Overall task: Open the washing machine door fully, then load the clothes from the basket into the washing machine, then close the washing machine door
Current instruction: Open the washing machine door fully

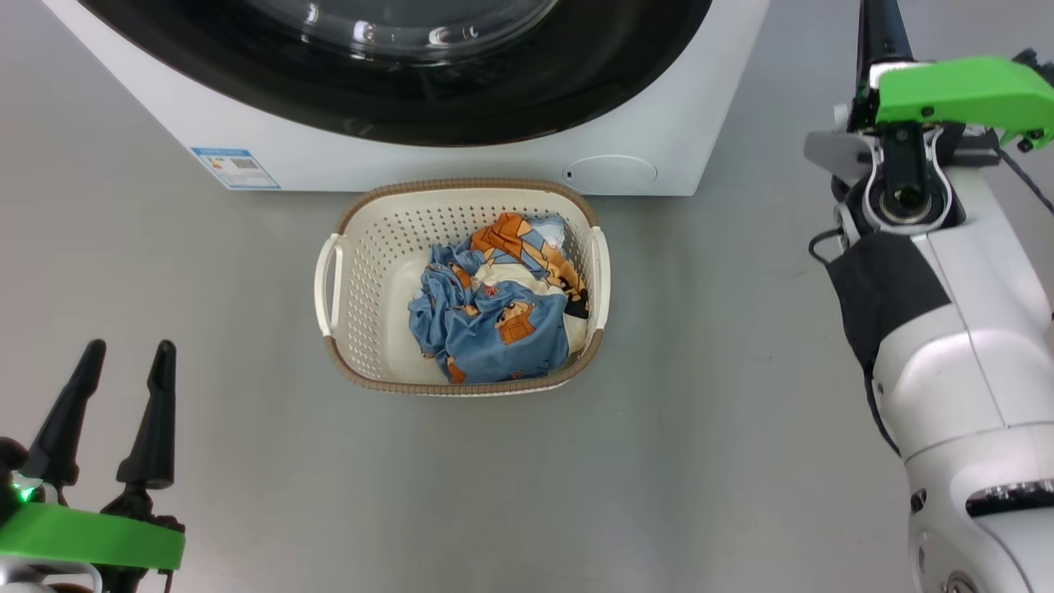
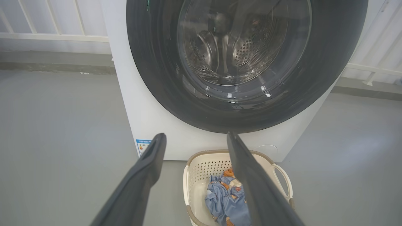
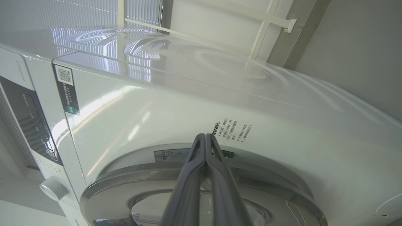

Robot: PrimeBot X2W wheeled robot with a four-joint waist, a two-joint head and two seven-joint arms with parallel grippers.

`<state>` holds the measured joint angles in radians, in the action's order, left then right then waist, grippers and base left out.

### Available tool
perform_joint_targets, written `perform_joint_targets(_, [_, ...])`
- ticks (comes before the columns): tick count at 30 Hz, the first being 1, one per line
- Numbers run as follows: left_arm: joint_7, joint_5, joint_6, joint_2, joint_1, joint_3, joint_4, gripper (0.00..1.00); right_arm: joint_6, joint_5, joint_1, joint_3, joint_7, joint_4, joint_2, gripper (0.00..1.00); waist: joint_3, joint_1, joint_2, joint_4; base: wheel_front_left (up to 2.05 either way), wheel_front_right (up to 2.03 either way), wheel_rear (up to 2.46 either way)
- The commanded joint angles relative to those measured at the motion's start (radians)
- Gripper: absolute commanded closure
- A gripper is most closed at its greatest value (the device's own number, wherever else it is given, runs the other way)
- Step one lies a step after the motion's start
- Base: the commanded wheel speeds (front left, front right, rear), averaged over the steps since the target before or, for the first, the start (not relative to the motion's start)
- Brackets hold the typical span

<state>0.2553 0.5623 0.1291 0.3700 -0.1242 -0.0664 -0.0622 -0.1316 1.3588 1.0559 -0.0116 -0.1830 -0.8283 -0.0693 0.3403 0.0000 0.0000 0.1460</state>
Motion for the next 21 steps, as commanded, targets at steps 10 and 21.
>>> perform_joint_targets(10, [0.006,0.025,0.002,0.049,-0.062,0.019,0.029,0.0,0.001,-0.063,0.186,0.016,0.123,-0.095,0.017,1.0,0.044,0.0,0.0,0.005,0.0,0.0,0.0])
perform_joint_targets(21, [0.006,0.039,0.002,0.048,-0.076,-0.002,0.026,0.0,0.001,-0.124,0.355,-0.019,0.177,-0.218,0.006,1.0,0.068,0.0,0.0,0.023,0.0,0.0,0.0])
